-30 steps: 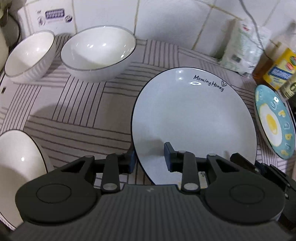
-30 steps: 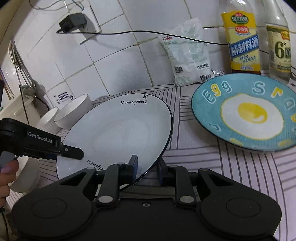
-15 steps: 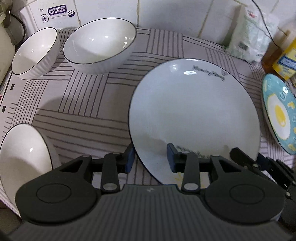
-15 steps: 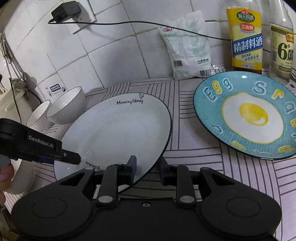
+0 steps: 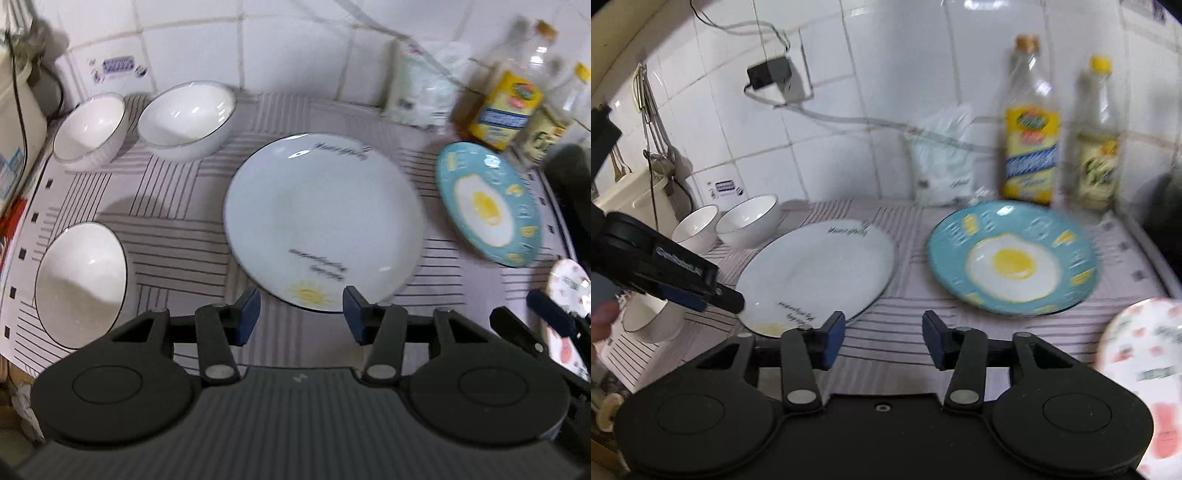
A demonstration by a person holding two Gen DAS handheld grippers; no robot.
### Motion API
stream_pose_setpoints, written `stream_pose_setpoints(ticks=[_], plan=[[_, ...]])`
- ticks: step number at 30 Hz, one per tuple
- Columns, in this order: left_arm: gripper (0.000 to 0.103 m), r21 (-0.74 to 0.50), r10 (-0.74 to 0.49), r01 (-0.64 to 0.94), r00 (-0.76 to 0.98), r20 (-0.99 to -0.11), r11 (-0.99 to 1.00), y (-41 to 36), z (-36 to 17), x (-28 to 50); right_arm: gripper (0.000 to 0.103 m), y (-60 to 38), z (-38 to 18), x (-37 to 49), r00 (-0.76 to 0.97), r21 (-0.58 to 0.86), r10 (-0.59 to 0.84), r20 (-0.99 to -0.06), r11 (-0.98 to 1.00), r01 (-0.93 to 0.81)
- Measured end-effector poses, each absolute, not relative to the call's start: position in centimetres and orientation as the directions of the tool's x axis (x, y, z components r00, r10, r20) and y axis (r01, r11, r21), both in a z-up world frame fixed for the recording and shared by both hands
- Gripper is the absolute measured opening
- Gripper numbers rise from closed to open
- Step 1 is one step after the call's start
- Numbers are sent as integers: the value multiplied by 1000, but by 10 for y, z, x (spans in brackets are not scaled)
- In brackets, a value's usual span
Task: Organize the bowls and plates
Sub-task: 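Grasp the rim of the blue egg-print plate with both grippers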
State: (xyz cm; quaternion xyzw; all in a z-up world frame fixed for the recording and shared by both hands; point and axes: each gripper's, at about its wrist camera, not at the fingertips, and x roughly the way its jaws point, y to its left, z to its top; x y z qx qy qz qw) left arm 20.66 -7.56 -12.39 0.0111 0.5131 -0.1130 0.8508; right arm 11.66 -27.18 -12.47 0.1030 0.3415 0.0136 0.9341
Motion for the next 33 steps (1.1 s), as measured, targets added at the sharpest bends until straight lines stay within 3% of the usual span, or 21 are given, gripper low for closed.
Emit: stream_pose_setpoints(ticks=[5,9,13,20,23,33], plan=[[58,-113,-231,268,464,-855,957,-103,-93,188,73,-285,-95,95,799,106,11,-602,992,67],[70,-103,-258,319,496,-829,942,-127,-78,175,76,-299,-85,86,815,108,-20,-579,989,101],[76,-106,-288,359,504,-814,927,-144,-75,165,76,-316,-83,77,811,128,-52,-583,980,155],[92,-64,-307,442,505,-807,895,-167,-79,180,95,-339,-90,77,850,106,-120,-513,974,202],[94,-42,-302,457,514,-803,889,-171,-81,200,95,-347,-96,97,830,31,-188,-525,971,239],[95,-43,-365,534,515,-775,845,-205,-111,262,91,-384,-150,149,800,120,-217,-559,934,336]])
